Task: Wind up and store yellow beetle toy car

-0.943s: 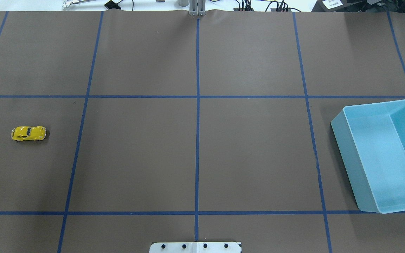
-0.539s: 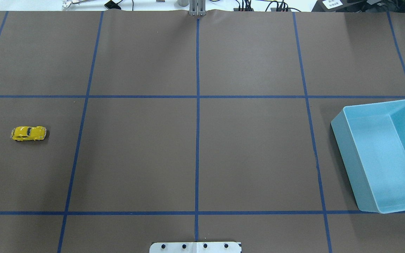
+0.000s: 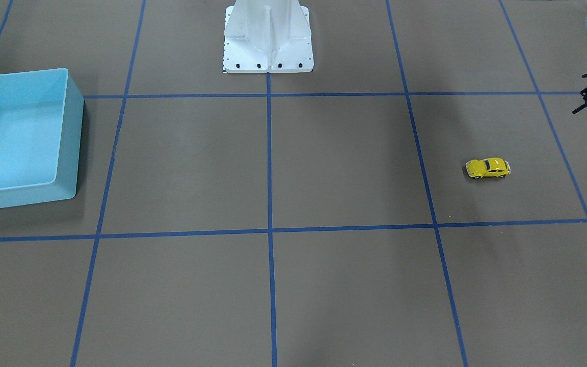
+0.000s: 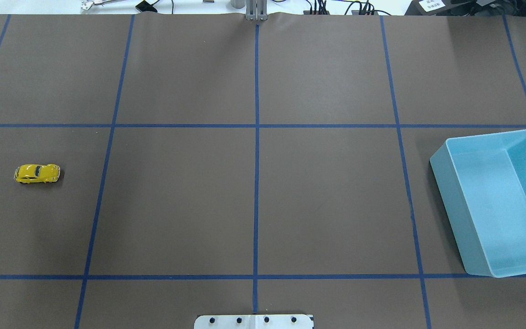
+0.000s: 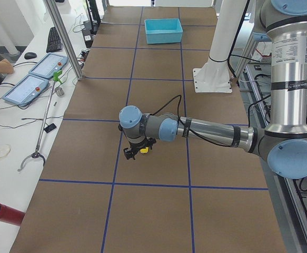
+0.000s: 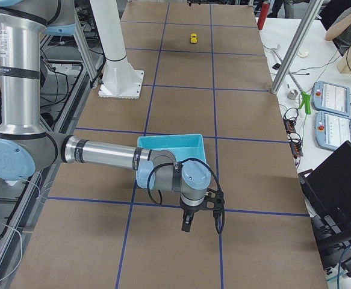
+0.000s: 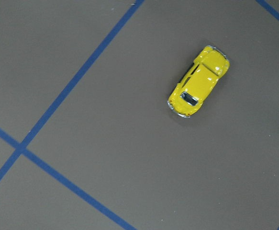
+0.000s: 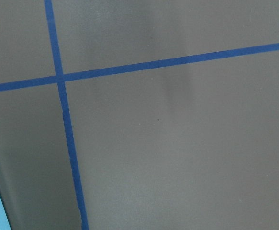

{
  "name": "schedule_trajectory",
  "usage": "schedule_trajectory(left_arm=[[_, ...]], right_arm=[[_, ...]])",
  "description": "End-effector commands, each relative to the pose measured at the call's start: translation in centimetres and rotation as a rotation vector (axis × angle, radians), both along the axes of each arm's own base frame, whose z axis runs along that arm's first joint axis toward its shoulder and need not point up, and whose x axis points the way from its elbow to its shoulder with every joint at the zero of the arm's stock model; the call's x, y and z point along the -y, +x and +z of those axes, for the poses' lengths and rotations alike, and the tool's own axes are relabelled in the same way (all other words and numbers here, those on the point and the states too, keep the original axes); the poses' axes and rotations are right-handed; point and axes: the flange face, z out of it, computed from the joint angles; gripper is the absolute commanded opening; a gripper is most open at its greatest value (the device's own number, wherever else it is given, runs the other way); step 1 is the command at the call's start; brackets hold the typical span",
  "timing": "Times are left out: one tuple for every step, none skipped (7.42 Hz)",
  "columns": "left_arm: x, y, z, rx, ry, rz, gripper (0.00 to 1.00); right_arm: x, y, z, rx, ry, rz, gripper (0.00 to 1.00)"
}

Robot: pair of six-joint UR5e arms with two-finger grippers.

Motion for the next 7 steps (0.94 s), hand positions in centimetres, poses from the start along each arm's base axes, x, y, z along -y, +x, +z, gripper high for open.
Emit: schedule_trajectory(left_arm=[[-0.6,6.5,-2.1,0.008,0.164,0.13,1.0],[-0.6,8.0,-3.0,0.06,0.278,0.142,1.0],[-1.4,10.0,-3.6,0.061,0.358,0.175,1.0],[-3.0,12.0,-3.1,0.033,0.405,0.223,1.0],[-5.0,14.9,-2.4,-0.009,0.475,0.286,1.0],[-5.2,15.4,-0.9,-0.034,0.518,0.292,1.0],[-5.2,15.3,-0.7,-0.045,0.528,0.278,1.0]], right_arm=[[0.0,0.0,0.0,0.003,0.001,0.0,1.0],[0.0,0.0,0.0,0.001,-0.001,0.0,1.0],[0.0,0.0,0.0,0.001,-0.001,0.0,1.0],[0.0,0.0,0.0,0.001,-0.002,0.001,1.0],[0.0,0.0,-0.1,0.001,0.0,0.001,1.0],[0.0,0.0,-0.1,0.001,0.0,0.001,1.0],[-0.1,0.0,0.0,0.001,-0.002,0.001,1.0]])
